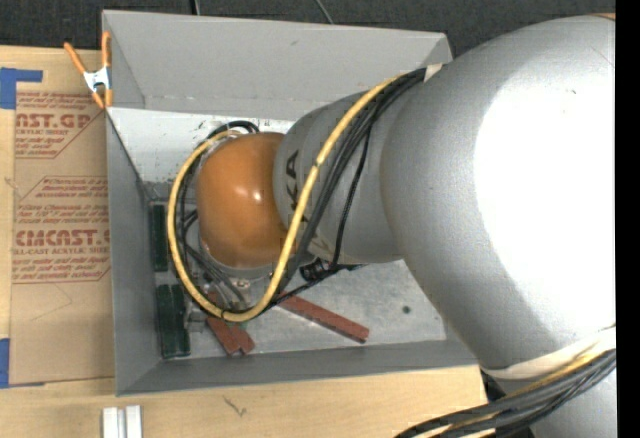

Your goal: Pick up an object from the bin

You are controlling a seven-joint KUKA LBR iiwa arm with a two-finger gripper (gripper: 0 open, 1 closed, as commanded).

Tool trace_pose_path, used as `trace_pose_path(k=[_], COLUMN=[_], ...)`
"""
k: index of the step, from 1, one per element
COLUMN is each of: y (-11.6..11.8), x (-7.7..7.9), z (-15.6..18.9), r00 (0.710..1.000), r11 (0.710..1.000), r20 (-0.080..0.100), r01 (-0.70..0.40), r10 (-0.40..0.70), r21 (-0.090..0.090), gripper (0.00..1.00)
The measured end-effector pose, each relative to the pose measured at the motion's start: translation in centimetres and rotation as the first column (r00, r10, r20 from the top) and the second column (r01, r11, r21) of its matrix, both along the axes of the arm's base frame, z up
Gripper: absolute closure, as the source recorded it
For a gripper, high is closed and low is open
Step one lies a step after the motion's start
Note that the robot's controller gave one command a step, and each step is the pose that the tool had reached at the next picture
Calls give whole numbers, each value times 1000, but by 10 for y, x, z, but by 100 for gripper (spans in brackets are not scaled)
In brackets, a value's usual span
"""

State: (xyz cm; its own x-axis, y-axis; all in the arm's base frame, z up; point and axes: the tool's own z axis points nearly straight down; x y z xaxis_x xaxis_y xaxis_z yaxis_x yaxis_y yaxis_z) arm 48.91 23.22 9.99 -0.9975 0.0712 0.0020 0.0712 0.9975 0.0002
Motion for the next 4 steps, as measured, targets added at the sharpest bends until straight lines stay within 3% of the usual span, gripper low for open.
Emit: trace_pose_path(k=[1, 2, 3, 4], y=[-4, 12, 9, -17], x=[3, 25, 35, 18], z=[48, 113, 93, 74], r00=[1000, 1000, 981, 941], r11=[1000, 1000, 981, 941], r20=[-5, 2, 6, 2], r01=[3, 22, 196, 338], r10=[-3, -22, -196, -338], r21=[-2, 0, 4, -1], gripper=[100, 100, 100, 100])
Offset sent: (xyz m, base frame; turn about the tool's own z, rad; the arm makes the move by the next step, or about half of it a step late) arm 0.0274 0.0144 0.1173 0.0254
